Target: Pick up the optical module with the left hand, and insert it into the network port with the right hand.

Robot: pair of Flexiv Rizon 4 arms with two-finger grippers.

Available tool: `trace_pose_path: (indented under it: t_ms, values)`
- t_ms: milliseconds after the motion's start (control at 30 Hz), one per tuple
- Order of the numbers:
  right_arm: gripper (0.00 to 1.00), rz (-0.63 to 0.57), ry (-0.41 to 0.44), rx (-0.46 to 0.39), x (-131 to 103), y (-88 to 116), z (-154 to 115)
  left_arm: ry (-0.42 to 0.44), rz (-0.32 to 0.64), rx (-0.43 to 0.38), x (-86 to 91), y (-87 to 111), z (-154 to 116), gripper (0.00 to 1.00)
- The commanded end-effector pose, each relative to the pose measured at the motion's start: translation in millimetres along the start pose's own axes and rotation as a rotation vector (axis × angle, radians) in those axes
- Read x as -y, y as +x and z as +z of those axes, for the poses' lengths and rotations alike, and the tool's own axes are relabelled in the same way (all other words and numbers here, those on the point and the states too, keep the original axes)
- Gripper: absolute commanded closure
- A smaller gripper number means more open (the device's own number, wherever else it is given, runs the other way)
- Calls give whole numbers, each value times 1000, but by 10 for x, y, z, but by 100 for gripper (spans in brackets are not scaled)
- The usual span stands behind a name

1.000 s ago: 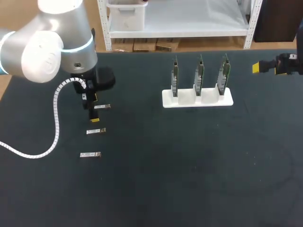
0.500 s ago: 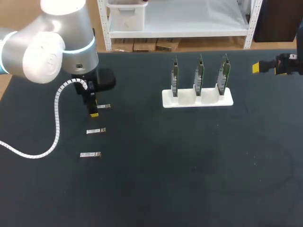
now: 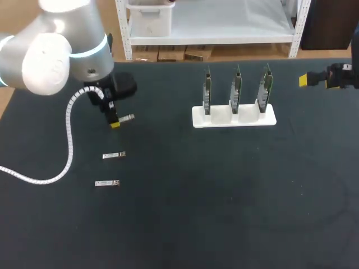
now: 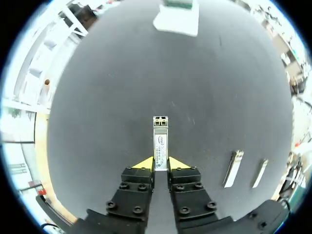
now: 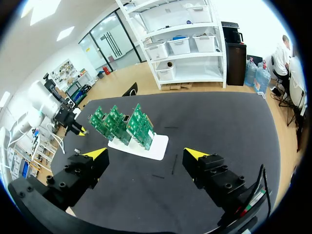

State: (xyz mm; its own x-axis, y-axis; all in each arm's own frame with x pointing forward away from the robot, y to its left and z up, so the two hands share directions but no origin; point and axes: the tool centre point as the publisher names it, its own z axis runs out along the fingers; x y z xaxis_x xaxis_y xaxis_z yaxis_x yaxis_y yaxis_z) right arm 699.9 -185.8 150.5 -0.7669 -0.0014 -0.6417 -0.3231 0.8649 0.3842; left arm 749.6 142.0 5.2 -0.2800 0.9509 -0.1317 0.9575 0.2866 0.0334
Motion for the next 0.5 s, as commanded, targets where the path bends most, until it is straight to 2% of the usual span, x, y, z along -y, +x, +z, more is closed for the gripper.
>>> trace_pose_path:
  t_ms: [33,233,367,500]
  values:
    - [0,1,5,1,-10,2,1,15,-42,250,-84,-45,-401,100]
    - [0,1,5,1,-10,2,1,31,-40,570,-168,-314,-960,100]
    - [0,1,5,1,-10,2,1,32,-15,652,-164,-434,-1148,100]
    - [0,1,5,1,-10,2,1,23,-6,654,-165,-449,-1182,100]
